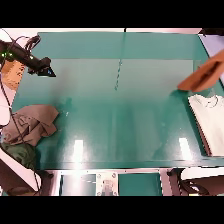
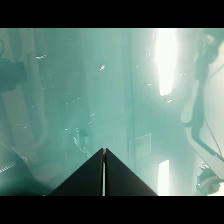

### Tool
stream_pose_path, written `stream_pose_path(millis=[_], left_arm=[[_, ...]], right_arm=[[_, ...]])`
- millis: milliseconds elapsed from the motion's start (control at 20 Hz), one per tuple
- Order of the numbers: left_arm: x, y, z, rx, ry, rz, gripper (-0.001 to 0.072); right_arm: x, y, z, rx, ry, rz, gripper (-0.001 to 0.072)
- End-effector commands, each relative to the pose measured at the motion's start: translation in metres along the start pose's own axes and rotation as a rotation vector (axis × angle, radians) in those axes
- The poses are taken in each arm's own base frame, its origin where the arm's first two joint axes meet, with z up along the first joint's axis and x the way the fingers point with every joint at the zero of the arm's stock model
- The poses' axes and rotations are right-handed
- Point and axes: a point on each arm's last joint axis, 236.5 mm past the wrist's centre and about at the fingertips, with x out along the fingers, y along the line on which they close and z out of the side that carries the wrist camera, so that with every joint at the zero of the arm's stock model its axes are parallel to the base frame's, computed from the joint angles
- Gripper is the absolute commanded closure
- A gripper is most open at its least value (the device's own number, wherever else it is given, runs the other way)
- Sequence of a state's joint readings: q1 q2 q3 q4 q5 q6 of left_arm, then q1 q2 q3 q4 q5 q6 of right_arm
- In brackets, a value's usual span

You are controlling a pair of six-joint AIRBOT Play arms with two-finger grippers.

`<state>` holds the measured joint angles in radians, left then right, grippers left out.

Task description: Fold the shirts.

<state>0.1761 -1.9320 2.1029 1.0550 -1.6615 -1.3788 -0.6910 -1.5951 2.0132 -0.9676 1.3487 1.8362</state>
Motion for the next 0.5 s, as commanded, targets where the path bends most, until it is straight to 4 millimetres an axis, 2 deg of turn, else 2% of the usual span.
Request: stream_pose_path(millis=[0, 150, 300, 450], left_arm=[[0.0, -0.001, -0.002, 0.0, 0.009, -0.003, 0.0681], [0.0, -0.002, -0.007, 0.001, 0.028, -0.008, 0.0682], [0.0, -0.003, -0.007, 0.001, 0.028, -0.012, 0.0681], [0.0, -0.006, -0.007, 0.002, 0.03, -0.024, 0.0681]], right_arm=[[-0.028, -0.083, -0.006, 0.167, 0.021, -0.293, 0.0699], [-0.078, -0.137, -0.021, 0.264, 0.0, -0.594, 0.0699], [-0.116, -0.167, -0.044, 0.318, 0.048, -0.759, 0.0699], [-0.135, -0.185, -0.071, 0.368, 0.111, -0.823, 0.0699]])
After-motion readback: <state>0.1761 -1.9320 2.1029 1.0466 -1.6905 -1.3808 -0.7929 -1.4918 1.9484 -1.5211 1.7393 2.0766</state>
